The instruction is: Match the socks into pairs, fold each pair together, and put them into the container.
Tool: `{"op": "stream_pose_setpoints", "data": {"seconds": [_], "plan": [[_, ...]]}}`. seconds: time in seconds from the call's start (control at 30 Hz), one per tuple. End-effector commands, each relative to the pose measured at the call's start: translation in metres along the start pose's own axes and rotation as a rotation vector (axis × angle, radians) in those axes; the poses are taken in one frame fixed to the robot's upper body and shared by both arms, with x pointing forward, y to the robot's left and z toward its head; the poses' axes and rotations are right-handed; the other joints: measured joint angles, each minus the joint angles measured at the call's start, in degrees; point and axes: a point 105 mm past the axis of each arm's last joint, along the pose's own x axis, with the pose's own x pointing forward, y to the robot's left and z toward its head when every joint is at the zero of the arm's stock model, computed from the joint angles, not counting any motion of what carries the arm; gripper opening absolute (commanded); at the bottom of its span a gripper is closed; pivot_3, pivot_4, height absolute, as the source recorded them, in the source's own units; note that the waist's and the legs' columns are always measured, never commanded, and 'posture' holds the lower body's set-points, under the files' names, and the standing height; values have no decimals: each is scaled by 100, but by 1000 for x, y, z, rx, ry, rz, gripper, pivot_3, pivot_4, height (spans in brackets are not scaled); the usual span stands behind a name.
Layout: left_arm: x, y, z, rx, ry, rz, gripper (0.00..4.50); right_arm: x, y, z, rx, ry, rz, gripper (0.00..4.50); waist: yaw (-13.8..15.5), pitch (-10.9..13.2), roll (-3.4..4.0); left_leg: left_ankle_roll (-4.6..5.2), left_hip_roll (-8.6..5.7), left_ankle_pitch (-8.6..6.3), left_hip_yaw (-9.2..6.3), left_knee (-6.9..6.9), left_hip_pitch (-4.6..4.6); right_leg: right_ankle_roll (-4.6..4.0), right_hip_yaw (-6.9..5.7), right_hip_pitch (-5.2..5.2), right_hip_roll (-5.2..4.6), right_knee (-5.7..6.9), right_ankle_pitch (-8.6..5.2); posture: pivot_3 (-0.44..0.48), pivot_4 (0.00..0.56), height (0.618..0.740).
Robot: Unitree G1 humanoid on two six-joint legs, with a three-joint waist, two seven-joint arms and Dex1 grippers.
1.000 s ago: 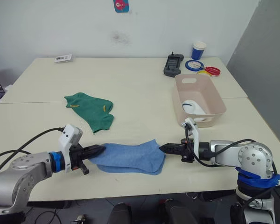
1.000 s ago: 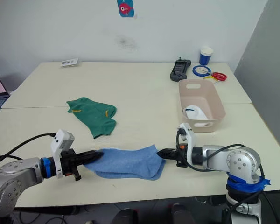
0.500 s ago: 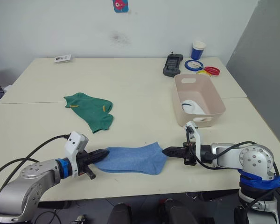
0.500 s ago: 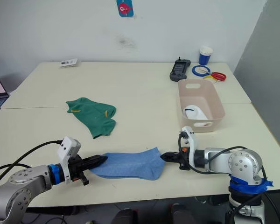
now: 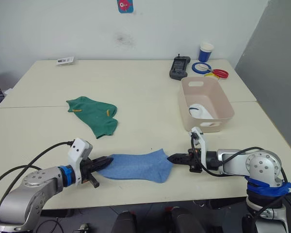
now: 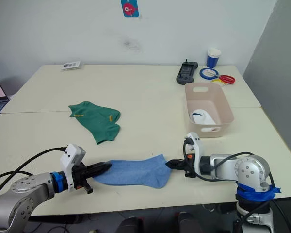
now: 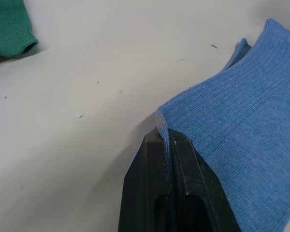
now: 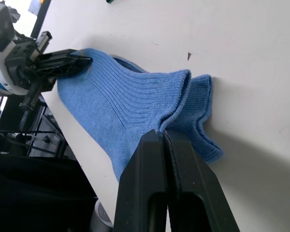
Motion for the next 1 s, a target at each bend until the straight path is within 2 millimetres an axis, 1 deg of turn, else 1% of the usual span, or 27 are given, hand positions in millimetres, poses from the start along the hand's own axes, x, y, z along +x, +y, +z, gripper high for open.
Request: {"op": "stream_pose_setpoints", "data": {"seconds": [0.03,0.2,0.4,0.53,0.87,0.9,0.93,0.97,1.0], "plan": [[1,1,8,35,-24,6,0,-1,1,7,-19,-33,3,35,1,0,0,0,0,0,0,0,-1,0,0,0,0,0,0,0,150,740],[1,3,7,44,-20,8,0,0,-1,9,-23,-39,-7,35,0,0,0,0,0,0,1,0,-2,0,1,-1,0,-1,0,0,150,740],[2,0,5,43,-15,-8,0,1,-2,9,-24,-32,-8,35,0,0,0,0,0,0,1,-4,-1,0,1,-3,0,-1,0,0,150,740],[-1,-2,1,39,-2,-21,0,1,-3,7,-27,-27,-7,35,-1,0,0,0,0,0,2,-4,-2,0,1,-4,0,-1,0,0,150,740],[0,4,0,61,-7,-3,0,2,-3,6,-39,-24,-7,35,1,0,0,0,0,0,3,-8,-2,0,2,-8,-1,-2,0,0,150,740],[0,2,1,50,-12,-21,205,2,-3,8,-43,-32,-8,481,1,0,0,0,0,0,3,-9,-3,0,2,-8,-1,-2,0,0,150,740],[-1,3,1,49,-12,-20,425,0,-2,9,-48,-38,-1,666,0,0,0,0,0,0,2,-10,-3,0,1,-9,-1,-2,0,0,150,740],[-3,5,1,47,-12,-15,632,-1,-2,11,-52,-44,1,1001,1,0,0,0,0,0,3,-10,-3,0,2,-9,-1,-2,0,0,150,740],[-5,6,1,43,-9,-15,947,-2,-2,12,-54,-50,-4,1383,0,0,0,0,0,0,4,-10,-3,0,3,-10,-1,-2,0,0,150,740]]}}
